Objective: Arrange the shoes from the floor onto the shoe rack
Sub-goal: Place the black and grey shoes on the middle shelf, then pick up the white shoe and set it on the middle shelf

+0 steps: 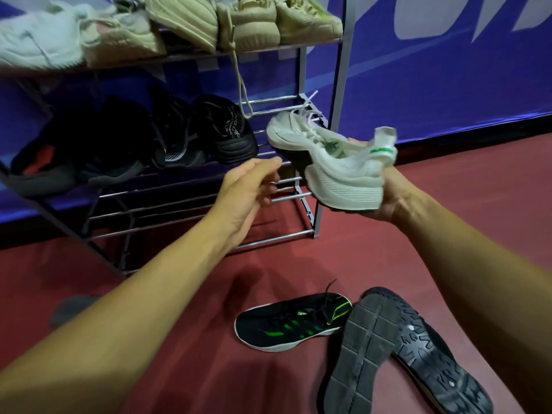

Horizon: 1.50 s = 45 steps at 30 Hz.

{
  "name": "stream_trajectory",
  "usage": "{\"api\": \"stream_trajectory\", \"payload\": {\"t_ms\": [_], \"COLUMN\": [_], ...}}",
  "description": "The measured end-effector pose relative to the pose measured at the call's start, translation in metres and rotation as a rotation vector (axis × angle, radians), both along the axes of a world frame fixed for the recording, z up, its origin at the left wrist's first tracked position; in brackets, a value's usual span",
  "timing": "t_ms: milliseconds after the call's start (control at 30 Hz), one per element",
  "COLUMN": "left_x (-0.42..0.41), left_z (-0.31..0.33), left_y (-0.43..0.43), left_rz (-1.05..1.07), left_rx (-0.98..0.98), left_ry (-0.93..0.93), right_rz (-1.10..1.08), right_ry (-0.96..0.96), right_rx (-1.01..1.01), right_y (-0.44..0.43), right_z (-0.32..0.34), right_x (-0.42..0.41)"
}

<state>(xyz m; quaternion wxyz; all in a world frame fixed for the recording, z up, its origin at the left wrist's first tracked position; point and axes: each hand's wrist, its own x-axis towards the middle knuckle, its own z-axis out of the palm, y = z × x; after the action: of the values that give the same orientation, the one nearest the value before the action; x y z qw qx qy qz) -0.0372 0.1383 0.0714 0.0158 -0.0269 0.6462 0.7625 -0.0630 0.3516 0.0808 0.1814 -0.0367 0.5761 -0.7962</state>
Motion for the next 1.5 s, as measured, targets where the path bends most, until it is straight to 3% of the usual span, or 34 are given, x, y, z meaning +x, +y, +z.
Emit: {"api": "stream_trajectory", "payload": {"t_ms": [167, 433, 667, 1100, 1300, 1500], "left_x": [-0.006, -0.033, -0.051, -0.061, -0.075, -0.079], "left_z": [0.001, 0.008, 0.004, -0.007, -0.007, -0.012], "left_y": [0.008, 0.019, 0.030, 0.023, 0.020, 0.015], "left_rz": [-0.186, 0.069, 0.212, 0.170, 0.216, 0.190], "left_rx": [0.088, 0.315, 0.356, 0.369, 0.433, 0.418], "left_ry": [-0.173, -0.301, -0.313, -0.347, -0.334, -0.319], "right_rz": [0.074, -0.126, -0.082, -0.279, -0.372, -0.344], "right_ry": [-0.001, -0.048, -0.056, -0.041, -0.077, -0.108], "right_rx": [0.029, -0.024, 0.115, -0.040, -0.008, -0.025], "right_y": [-0.025, -0.037, -0.032, -0.062, -0.077, -0.074], "right_z": [-0.006, -0.014, -0.018, -0.026, -0.030, -0.032], "right_x": [-0.022, -0.035, -0.044, -0.070, -0.089, -0.092]}}
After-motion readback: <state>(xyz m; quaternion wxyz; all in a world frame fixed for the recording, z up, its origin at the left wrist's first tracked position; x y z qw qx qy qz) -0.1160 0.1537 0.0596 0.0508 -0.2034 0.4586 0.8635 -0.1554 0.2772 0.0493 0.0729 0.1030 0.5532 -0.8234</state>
